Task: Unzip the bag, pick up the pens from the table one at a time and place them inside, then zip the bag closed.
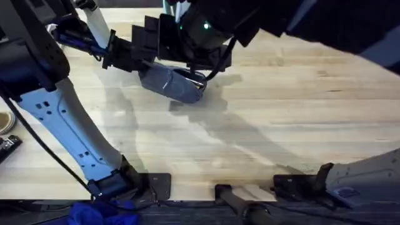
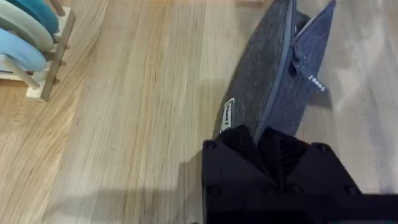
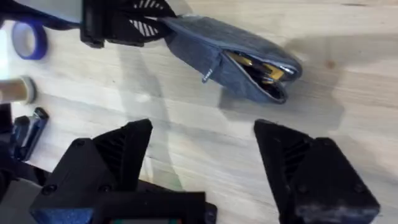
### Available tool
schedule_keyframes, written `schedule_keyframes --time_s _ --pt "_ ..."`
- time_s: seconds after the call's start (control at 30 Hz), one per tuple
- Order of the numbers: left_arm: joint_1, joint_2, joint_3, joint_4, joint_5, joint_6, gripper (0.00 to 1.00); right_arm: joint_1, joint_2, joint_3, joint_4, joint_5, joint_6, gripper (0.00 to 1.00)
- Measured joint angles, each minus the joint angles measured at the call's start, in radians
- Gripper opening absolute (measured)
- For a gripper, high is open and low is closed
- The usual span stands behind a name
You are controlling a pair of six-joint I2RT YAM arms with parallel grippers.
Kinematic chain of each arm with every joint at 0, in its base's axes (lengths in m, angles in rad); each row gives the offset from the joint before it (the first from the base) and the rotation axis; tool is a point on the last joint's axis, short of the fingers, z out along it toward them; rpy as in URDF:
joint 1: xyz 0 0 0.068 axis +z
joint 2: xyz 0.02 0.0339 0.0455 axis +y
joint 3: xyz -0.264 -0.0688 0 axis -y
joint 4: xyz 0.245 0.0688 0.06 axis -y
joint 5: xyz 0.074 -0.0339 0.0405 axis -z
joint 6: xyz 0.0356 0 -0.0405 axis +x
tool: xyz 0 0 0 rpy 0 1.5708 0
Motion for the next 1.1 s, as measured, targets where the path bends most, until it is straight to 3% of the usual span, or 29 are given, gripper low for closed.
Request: schedule_keyframes --time_s 0.3,0.6,1.1 --pt "0.0 0.0 0.0 0.0 0.0 0.0 0.042 0.001 0.008 0.002 0.037 -0.002 0.02 0.996" --pt "0.0 0.0 0.0 0.001 0.0 0.0 0.042 0.014 0.094 0.005 0.08 -0.037 0.05 0.995" --pt "0.0 0.0 0.0 0.001 0.0 0.0 0.042 0.016 0.266 0.126 0.054 -0.051 0.055 0.994"
